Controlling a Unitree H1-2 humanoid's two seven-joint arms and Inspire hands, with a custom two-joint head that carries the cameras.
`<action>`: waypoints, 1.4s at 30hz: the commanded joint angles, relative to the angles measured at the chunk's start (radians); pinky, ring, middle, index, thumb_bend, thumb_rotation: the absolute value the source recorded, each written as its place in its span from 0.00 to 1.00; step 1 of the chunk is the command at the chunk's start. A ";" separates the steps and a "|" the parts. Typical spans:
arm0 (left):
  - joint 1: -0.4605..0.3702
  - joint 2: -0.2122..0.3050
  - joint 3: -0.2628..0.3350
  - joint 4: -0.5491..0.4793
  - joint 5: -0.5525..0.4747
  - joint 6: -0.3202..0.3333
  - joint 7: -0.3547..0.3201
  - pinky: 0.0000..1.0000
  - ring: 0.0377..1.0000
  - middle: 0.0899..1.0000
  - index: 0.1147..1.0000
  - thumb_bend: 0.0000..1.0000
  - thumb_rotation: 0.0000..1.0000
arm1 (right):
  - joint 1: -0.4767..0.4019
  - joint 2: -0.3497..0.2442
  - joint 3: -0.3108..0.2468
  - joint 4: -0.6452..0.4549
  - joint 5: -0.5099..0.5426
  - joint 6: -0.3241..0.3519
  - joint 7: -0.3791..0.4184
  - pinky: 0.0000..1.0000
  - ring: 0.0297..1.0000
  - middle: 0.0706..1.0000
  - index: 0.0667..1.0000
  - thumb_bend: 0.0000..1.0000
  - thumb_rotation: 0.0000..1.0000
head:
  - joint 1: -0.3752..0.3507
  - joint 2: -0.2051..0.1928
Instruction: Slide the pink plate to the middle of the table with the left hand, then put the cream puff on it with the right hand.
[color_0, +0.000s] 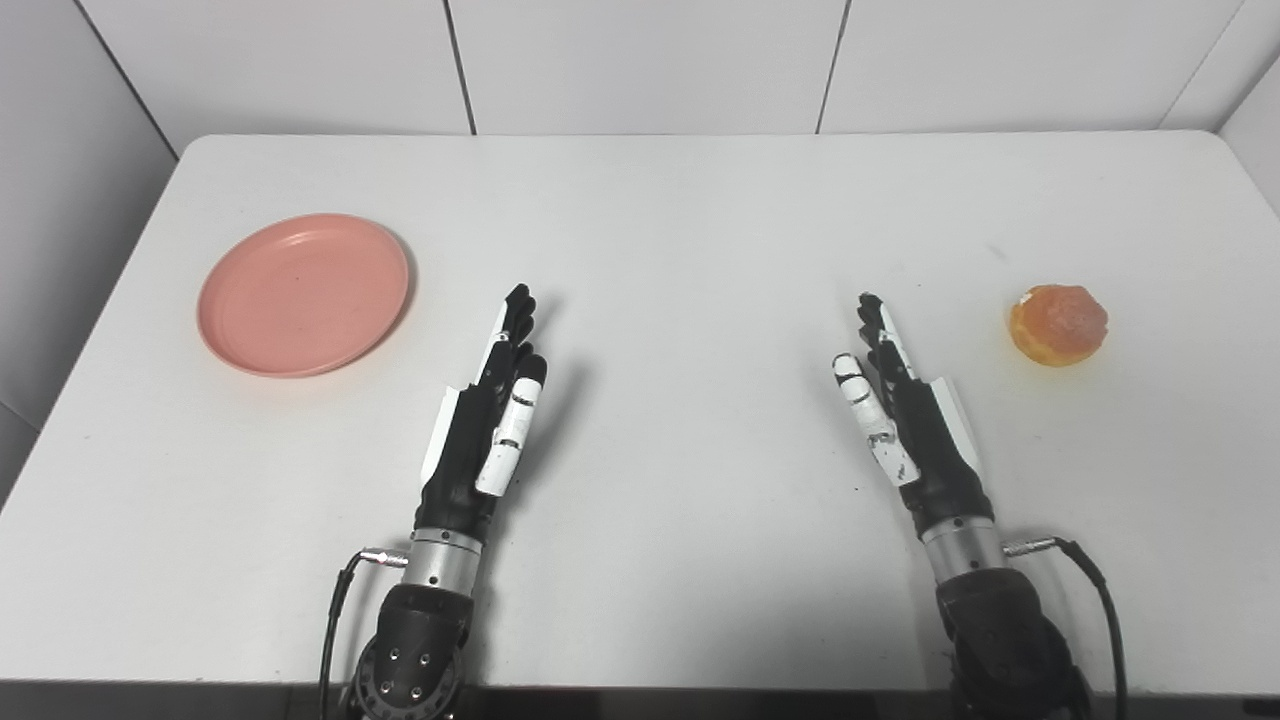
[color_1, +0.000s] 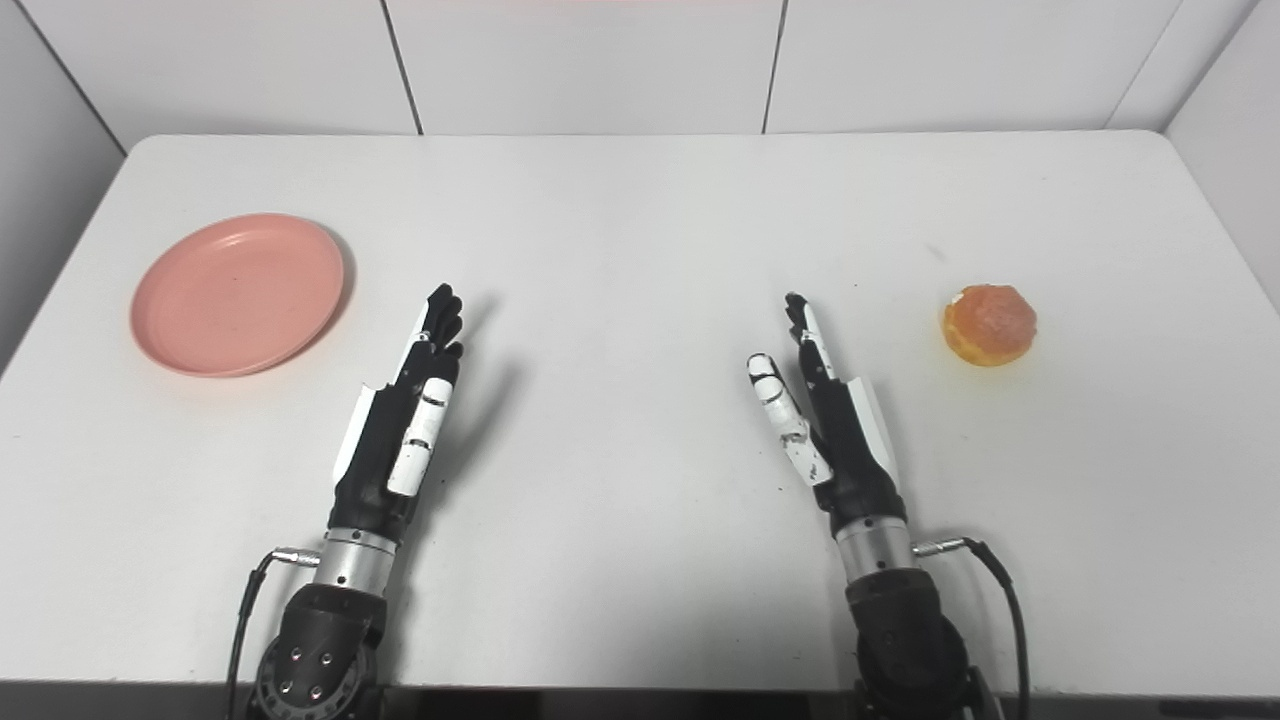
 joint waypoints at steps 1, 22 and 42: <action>0.026 0.007 0.000 0.058 -0.008 -0.002 0.000 0.98 1.00 1.00 0.99 0.47 1.00 | -0.011 -0.001 0.000 -0.023 0.004 -0.003 0.000 1.00 1.00 1.00 1.00 0.23 1.00 | 0.001 0.001; 0.022 0.001 -0.005 0.084 -0.005 -0.018 0.004 0.97 1.00 1.00 0.99 0.46 1.00 | -0.011 -0.008 -0.003 -0.008 0.005 -0.006 -0.002 1.00 1.00 1.00 1.00 0.22 1.00 | 0.069 -0.039; -0.032 -0.081 -0.057 0.298 0.130 -0.140 0.105 0.95 0.99 0.99 0.98 0.45 1.00 | -0.023 -0.085 -0.040 0.163 0.135 -0.195 0.023 1.00 1.00 1.00 1.00 0.17 1.00 | 0.412 -0.248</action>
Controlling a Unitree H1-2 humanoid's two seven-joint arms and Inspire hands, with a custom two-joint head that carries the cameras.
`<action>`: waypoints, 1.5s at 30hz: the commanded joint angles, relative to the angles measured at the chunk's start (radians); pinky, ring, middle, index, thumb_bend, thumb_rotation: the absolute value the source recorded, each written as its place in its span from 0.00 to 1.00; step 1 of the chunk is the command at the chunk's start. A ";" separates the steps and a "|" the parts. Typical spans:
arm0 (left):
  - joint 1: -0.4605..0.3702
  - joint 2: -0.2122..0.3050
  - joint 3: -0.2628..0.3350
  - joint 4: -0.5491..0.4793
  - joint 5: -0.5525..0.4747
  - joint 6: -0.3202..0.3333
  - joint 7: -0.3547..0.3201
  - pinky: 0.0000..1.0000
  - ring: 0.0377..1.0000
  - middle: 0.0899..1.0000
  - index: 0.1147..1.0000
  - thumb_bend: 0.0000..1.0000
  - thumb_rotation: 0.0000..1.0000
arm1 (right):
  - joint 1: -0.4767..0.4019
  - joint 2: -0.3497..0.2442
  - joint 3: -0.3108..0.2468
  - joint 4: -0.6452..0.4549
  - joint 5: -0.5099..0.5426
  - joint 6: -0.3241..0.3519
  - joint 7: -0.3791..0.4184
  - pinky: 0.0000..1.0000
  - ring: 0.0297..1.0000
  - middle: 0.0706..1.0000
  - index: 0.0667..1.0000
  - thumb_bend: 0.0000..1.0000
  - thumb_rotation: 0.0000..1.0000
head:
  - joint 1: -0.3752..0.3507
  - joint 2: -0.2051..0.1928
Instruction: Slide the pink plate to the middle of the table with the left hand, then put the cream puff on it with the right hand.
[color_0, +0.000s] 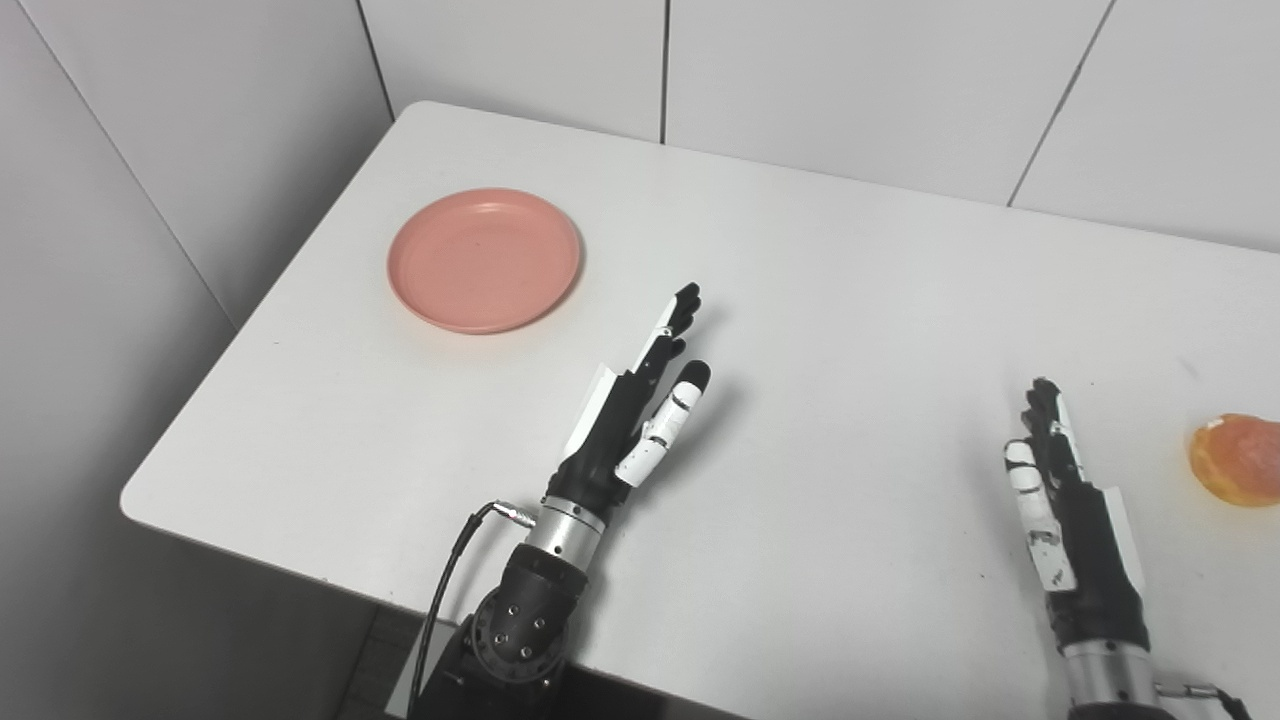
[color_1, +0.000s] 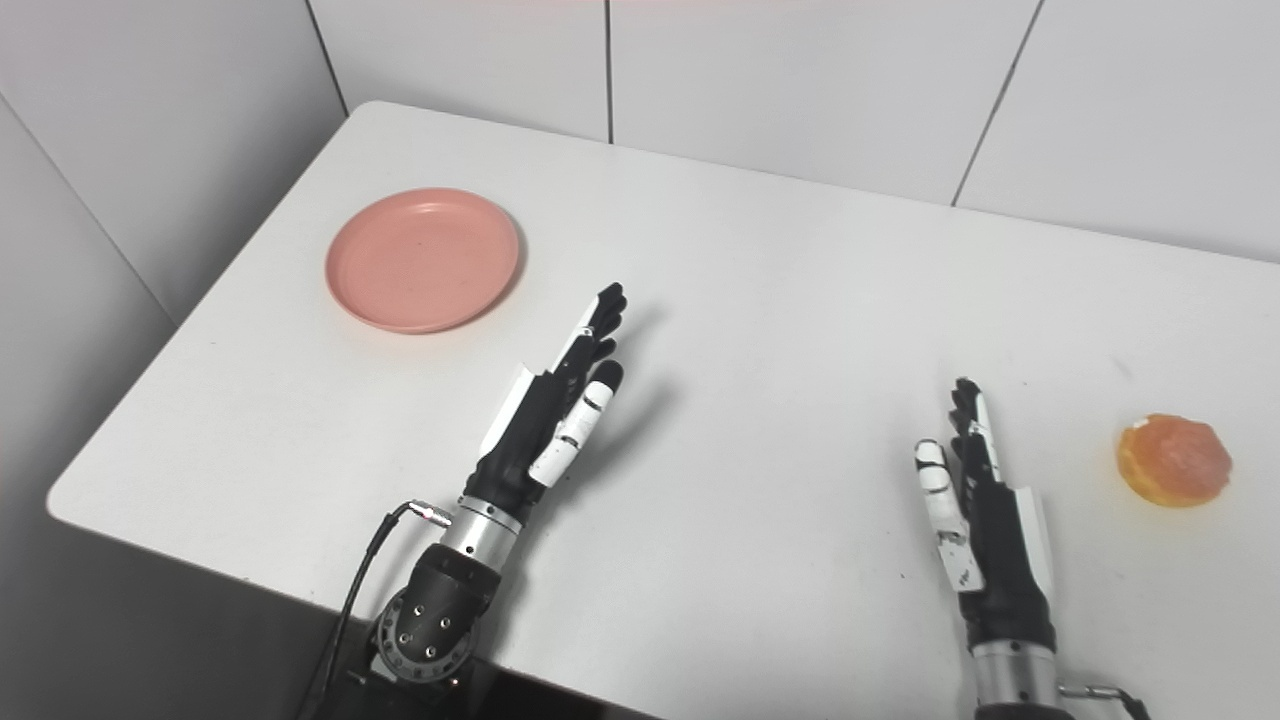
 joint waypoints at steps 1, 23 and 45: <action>0.019 -0.050 -0.034 0.222 0.021 -0.067 0.057 0.95 0.98 0.99 0.98 0.44 1.00 | -0.005 -0.021 -0.016 0.063 0.034 -0.080 0.012 1.00 1.00 1.00 1.00 0.17 1.00 | 0.007 -0.004; 0.016 -0.048 -0.026 0.222 0.016 -0.062 0.059 0.94 0.97 0.97 0.98 0.43 1.00 | 0.008 -0.016 -0.011 0.007 0.020 -0.053 0.014 1.00 1.00 1.00 1.00 0.08 1.00 | 0.012 0.007; 0.031 -0.053 -0.023 -0.006 -0.106 0.152 -0.043 0.98 1.00 1.00 0.99 0.48 1.00 | 0.006 0.012 -0.010 -0.012 -0.003 -0.039 0.008 1.00 1.00 1.00 1.00 0.05 1.00 | 0.022 0.021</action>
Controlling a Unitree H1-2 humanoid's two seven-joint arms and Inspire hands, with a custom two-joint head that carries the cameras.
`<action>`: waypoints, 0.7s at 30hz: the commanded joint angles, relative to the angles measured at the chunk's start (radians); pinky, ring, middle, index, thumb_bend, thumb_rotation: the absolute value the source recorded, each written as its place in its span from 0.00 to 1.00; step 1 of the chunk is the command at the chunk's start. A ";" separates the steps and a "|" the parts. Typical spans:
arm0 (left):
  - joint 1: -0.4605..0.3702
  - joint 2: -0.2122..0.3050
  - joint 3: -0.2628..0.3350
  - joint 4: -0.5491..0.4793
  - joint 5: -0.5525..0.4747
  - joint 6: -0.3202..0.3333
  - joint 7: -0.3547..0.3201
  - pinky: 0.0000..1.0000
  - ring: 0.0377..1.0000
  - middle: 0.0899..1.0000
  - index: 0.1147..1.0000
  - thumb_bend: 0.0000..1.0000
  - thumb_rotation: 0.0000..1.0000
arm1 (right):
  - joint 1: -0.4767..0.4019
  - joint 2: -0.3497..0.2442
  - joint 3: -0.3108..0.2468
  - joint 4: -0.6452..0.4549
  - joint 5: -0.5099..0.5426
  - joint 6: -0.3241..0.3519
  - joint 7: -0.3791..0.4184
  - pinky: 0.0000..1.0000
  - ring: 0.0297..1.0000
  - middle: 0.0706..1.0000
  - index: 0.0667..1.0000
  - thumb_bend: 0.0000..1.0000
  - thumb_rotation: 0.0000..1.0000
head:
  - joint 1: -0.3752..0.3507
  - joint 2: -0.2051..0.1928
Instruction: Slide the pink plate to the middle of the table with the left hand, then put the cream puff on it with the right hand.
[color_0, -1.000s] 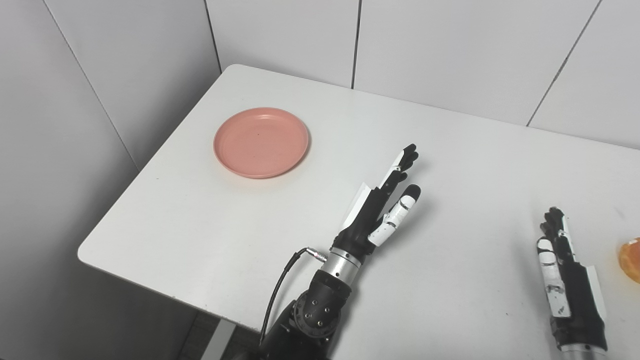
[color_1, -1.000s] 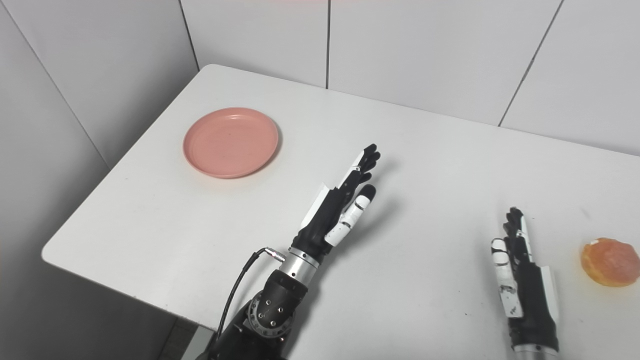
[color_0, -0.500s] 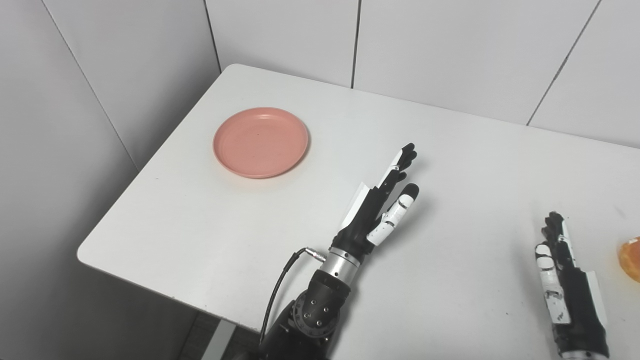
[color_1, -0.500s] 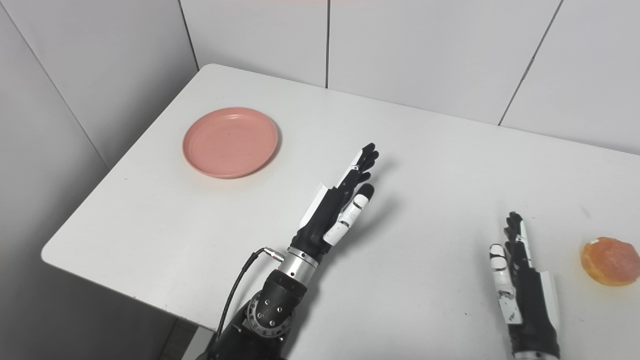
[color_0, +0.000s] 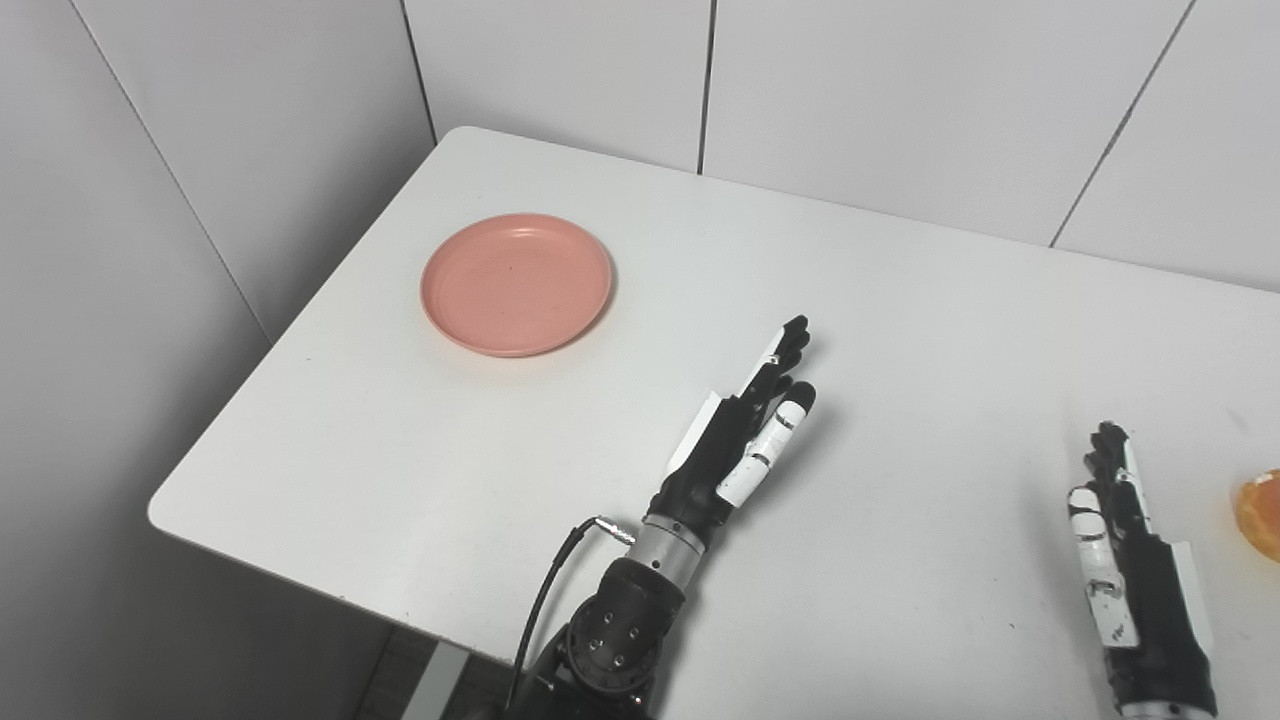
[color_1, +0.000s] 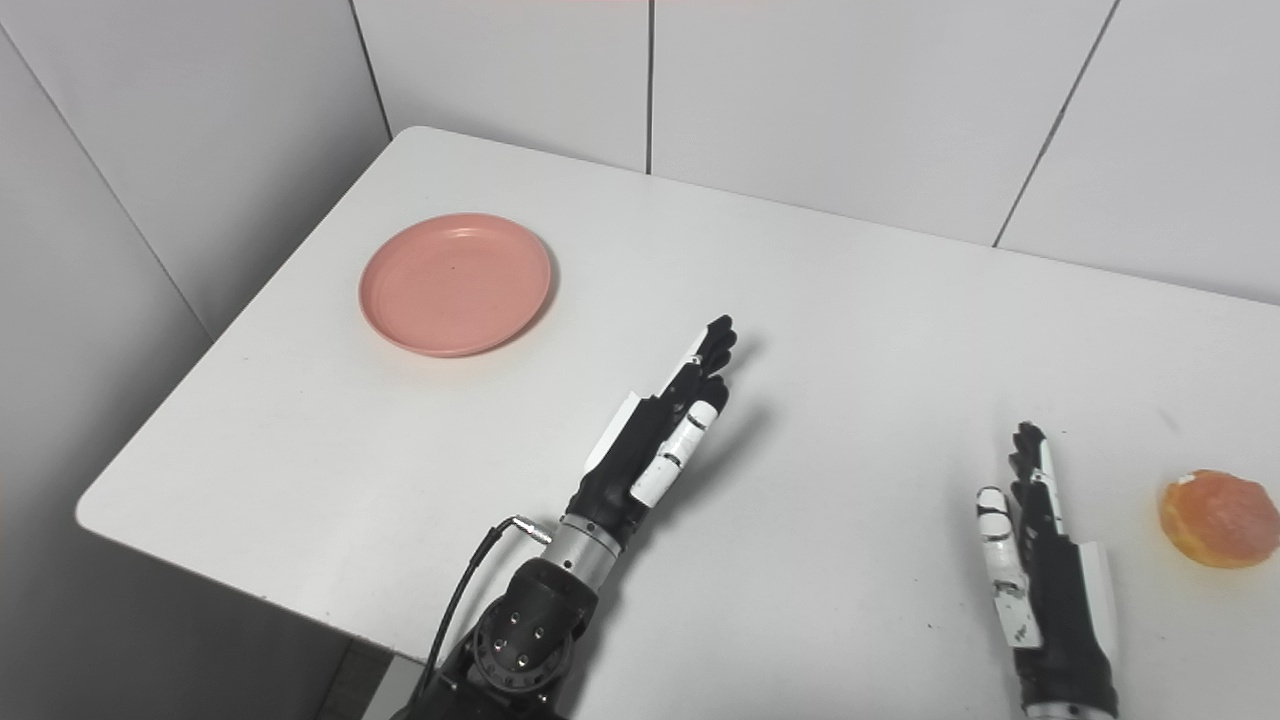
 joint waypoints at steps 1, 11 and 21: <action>0.046 0.019 0.000 -0.017 -0.020 0.041 -0.018 0.98 1.00 1.00 0.99 0.47 1.00 | 0.011 0.011 -0.001 -0.005 0.011 0.005 -0.004 1.00 1.00 1.00 1.00 0.06 1.00 | 0.000 0.001; 0.024 0.029 0.015 -0.155 -0.082 0.133 -0.057 0.97 0.99 1.00 0.98 0.43 1.00 | 0.006 0.011 0.000 0.000 0.008 0.001 -0.003 1.00 1.00 1.00 1.00 0.05 1.00 | 0.005 0.006; -0.043 0.049 0.040 -0.253 -0.131 0.194 -0.067 0.95 0.98 1.00 0.98 0.50 1.00 | 0.002 0.012 -0.001 0.010 0.019 -0.005 -0.001 1.00 1.00 1.00 1.00 0.05 1.00 | 0.007 0.008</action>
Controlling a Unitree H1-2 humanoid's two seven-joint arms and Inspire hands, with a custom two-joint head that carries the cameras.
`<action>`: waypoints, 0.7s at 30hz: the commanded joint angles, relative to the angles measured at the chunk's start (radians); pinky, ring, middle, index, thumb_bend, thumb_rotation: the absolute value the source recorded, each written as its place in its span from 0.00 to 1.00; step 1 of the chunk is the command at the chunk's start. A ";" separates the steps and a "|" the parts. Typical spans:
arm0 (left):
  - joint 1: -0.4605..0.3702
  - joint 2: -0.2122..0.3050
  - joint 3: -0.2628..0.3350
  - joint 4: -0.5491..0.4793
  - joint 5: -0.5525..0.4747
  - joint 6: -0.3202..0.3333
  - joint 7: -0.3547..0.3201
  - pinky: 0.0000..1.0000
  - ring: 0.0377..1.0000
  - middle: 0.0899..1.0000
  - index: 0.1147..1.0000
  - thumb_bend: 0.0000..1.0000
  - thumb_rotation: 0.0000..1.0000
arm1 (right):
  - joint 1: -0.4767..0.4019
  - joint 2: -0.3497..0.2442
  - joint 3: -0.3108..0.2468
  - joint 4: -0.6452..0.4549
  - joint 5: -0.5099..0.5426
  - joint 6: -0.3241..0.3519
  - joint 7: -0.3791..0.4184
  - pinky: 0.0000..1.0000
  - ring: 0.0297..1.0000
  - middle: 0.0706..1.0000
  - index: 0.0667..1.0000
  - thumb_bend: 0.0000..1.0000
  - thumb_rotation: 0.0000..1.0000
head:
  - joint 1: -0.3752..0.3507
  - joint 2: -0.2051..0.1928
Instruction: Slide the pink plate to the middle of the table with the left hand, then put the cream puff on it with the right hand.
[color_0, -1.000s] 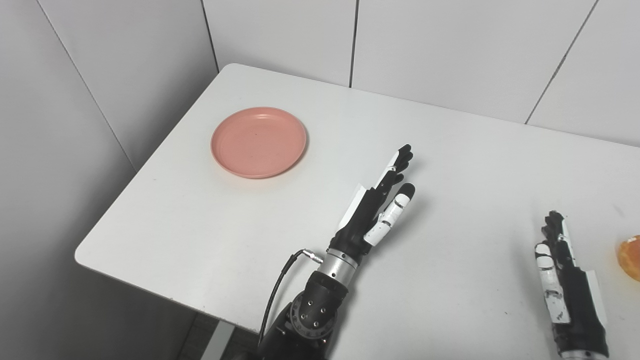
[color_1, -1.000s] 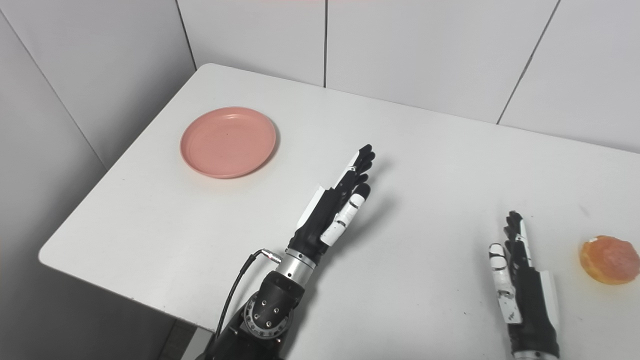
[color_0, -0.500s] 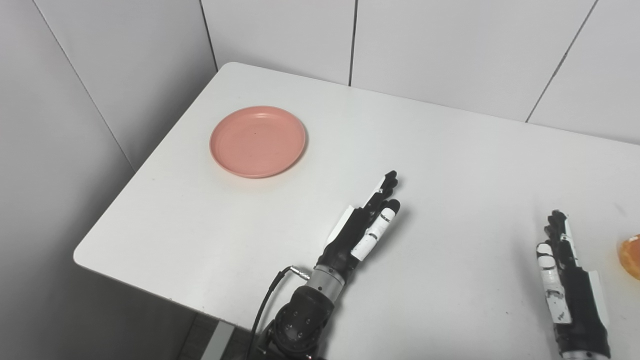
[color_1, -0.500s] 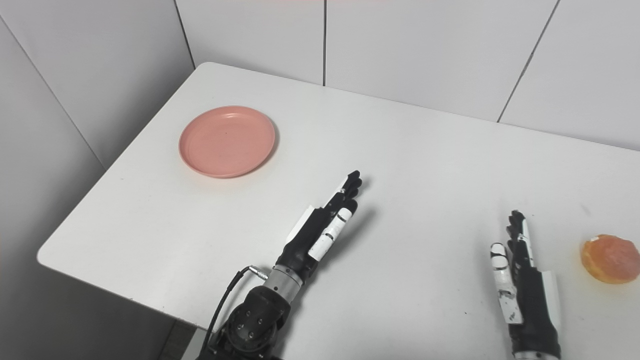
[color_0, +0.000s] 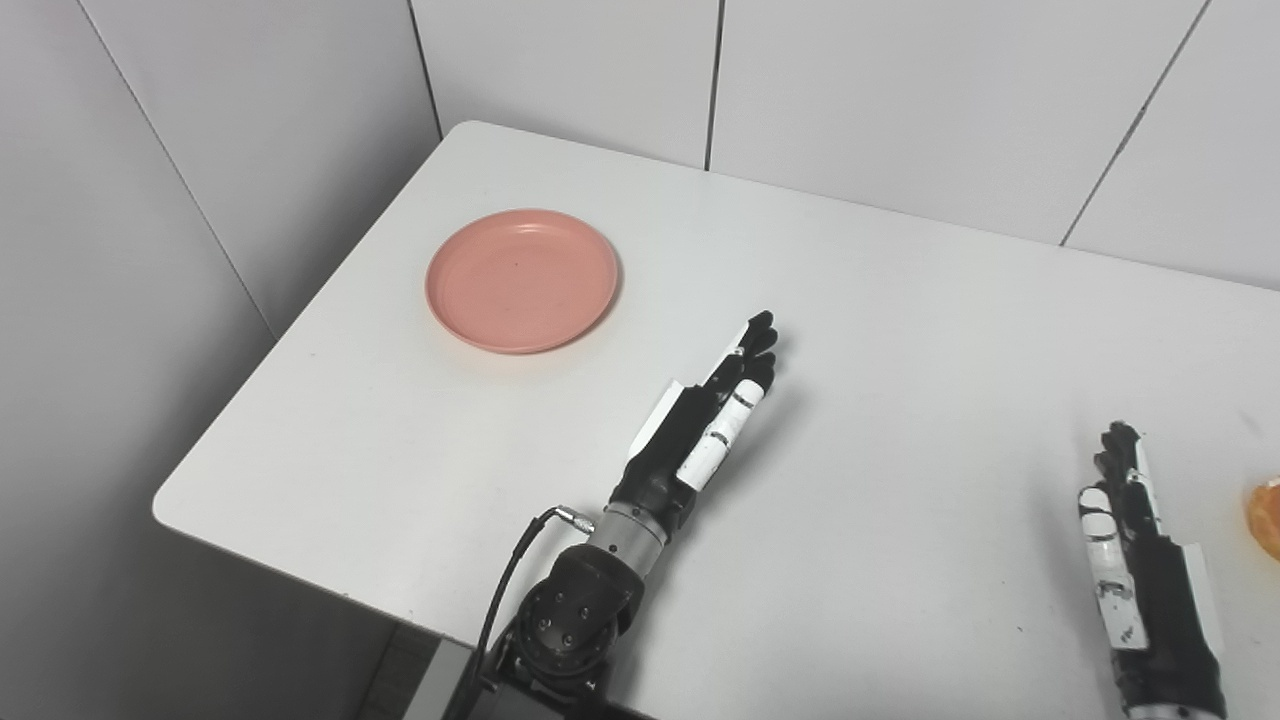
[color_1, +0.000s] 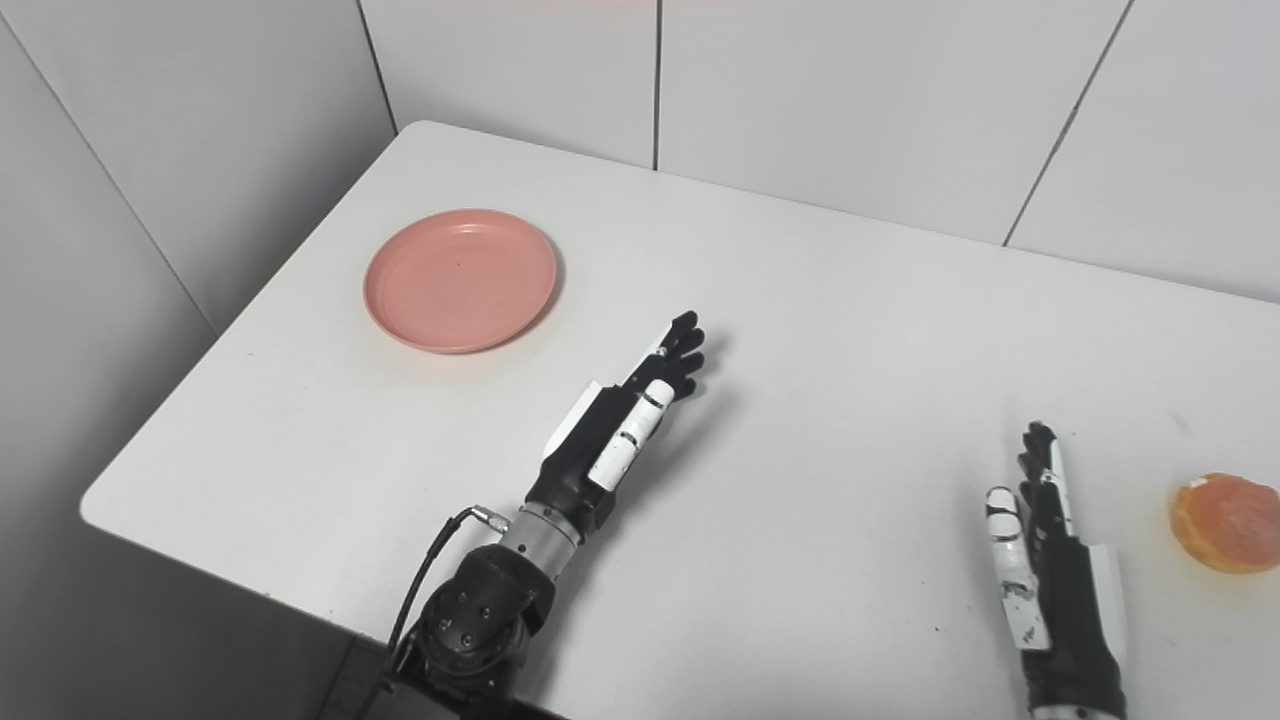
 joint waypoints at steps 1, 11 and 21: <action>-0.045 0.009 0.010 -0.057 -0.014 0.020 -0.008 0.95 0.98 1.00 0.98 0.51 1.00 | 0.004 0.008 0.000 0.014 0.012 -0.007 -0.002 1.00 1.00 1.00 1.00 0.05 1.00 | 0.000 0.000; -0.118 0.043 0.079 -0.141 -0.088 0.115 -0.006 0.98 0.98 0.99 0.98 0.50 1.00 | 0.009 0.001 0.002 0.000 -0.003 0.002 -0.001 1.00 1.00 1.00 1.00 0.06 1.00 | 0.003 0.003; -0.196 0.080 0.164 -0.154 -0.128 0.145 0.012 0.95 0.94 0.95 0.94 0.46 1.00 | 0.008 0.006 -0.001 0.002 0.003 0.007 -0.003 1.00 1.00 1.00 1.00 0.06 1.00 | 0.001 0.001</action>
